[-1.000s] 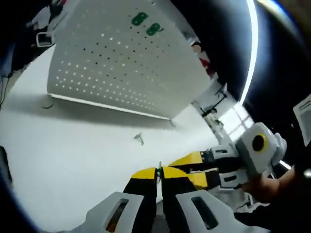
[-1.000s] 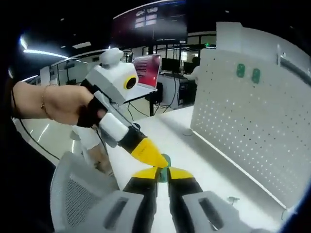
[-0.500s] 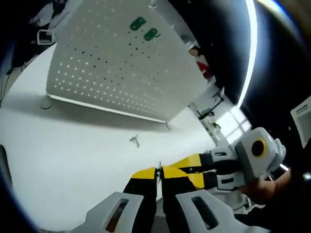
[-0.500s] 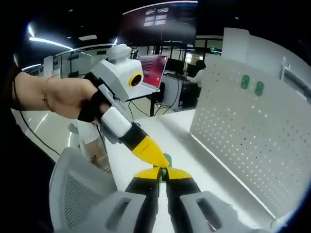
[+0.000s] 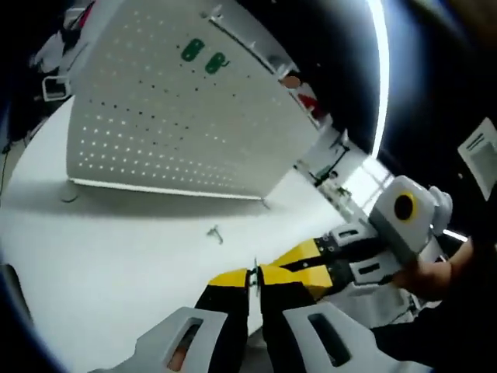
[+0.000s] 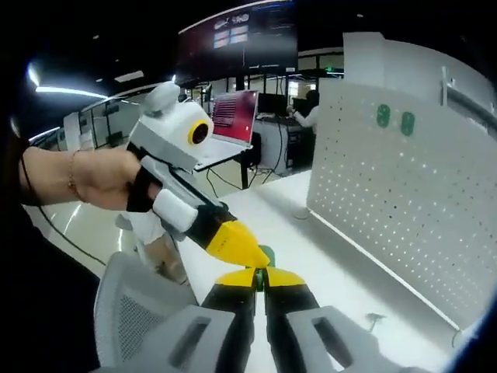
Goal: Insert the hook assembly into the mounting plate slot until the hook locks in place.
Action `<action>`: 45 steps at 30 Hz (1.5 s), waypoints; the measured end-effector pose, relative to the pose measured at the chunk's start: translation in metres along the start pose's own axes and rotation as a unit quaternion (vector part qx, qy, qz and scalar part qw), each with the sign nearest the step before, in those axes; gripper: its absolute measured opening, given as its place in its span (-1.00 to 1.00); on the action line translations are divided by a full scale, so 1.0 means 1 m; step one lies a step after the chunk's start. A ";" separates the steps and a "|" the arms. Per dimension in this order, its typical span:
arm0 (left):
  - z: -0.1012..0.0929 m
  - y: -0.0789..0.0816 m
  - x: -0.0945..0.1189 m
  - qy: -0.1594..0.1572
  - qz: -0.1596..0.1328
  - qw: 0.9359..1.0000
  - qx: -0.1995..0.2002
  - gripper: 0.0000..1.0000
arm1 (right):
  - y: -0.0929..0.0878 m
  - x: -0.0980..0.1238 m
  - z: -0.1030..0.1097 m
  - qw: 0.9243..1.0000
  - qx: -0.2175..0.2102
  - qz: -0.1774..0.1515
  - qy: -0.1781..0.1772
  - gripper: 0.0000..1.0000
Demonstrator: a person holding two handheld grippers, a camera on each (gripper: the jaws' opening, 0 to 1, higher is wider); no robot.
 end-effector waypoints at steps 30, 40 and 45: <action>-0.022 -0.011 -0.001 0.058 -0.096 0.990 -0.088 1.00 | 0.005 0.004 -0.026 0.983 -0.131 -0.124 -0.010 -1.00; -0.035 -0.030 0.009 0.053 -0.141 0.984 -0.098 1.00 | -0.005 -0.007 -0.021 0.986 -0.106 -0.126 -0.039 -1.00; -0.031 -0.029 0.011 0.077 -0.142 0.981 -0.111 1.00 | 0.000 -0.008 -0.025 0.982 -0.105 -0.143 -0.058 -1.00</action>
Point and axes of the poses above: the point that each gripper's makers call its tool centre point, and the gripper's own axes: x roughly backward along the fingers, z roughly to its left, y roughly out of its top, the point moved 6 cm from there along x, roughly backward along the fingers, and after that the axes turned 14 degrees about -x, right-handed, at the moved point
